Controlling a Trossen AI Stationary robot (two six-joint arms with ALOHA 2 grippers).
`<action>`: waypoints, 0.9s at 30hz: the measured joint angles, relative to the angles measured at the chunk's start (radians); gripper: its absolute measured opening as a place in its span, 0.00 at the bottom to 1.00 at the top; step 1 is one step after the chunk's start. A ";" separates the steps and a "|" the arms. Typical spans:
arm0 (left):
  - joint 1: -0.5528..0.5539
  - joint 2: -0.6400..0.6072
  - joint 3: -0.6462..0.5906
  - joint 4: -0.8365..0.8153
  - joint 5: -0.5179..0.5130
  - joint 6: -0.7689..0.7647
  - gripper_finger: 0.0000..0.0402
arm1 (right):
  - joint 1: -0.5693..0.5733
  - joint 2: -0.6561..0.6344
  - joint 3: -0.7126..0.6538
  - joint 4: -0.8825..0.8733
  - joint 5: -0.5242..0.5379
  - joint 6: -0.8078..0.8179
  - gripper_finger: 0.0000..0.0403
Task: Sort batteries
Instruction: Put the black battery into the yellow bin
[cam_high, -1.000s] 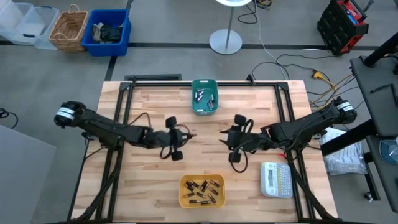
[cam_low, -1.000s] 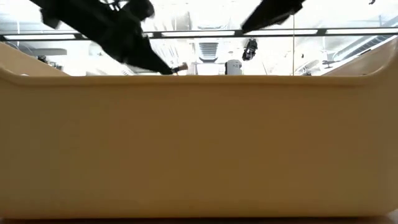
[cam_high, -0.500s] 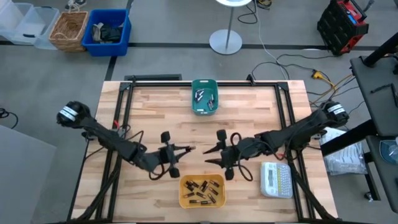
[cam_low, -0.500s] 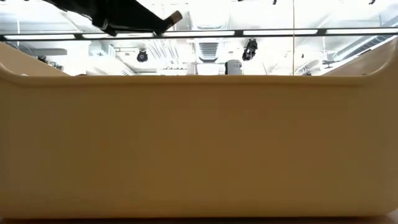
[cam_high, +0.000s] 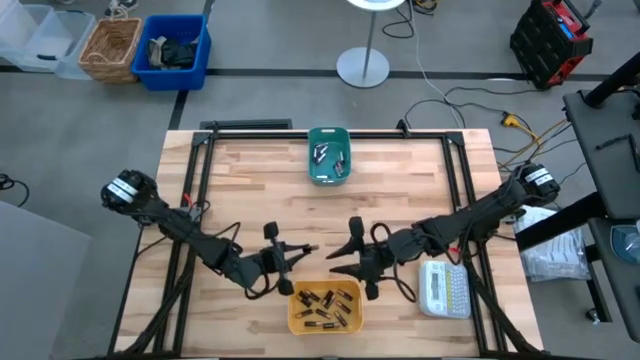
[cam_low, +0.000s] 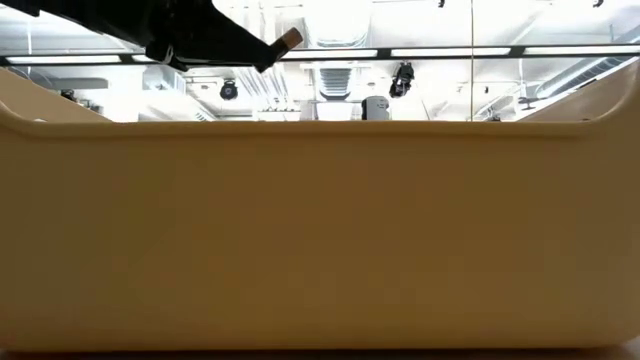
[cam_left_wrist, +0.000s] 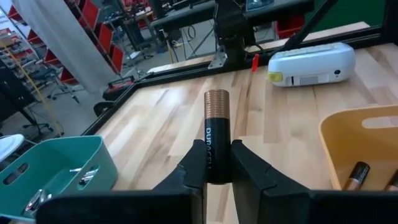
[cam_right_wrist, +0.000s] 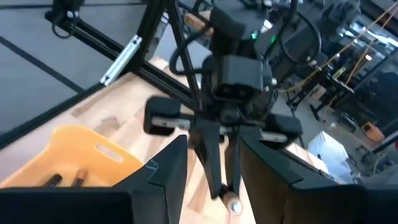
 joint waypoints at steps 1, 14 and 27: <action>0.000 0.002 0.000 0.002 0.000 0.000 0.06 | 0.005 0.000 0.003 0.004 0.000 0.000 0.34; -0.003 0.003 0.000 0.137 -0.050 0.120 0.06 | 0.034 0.002 0.011 0.044 -0.070 -0.024 0.44; -0.012 0.017 0.000 0.298 0.012 0.209 0.06 | -0.034 0.045 0.011 0.082 0.012 0.076 0.43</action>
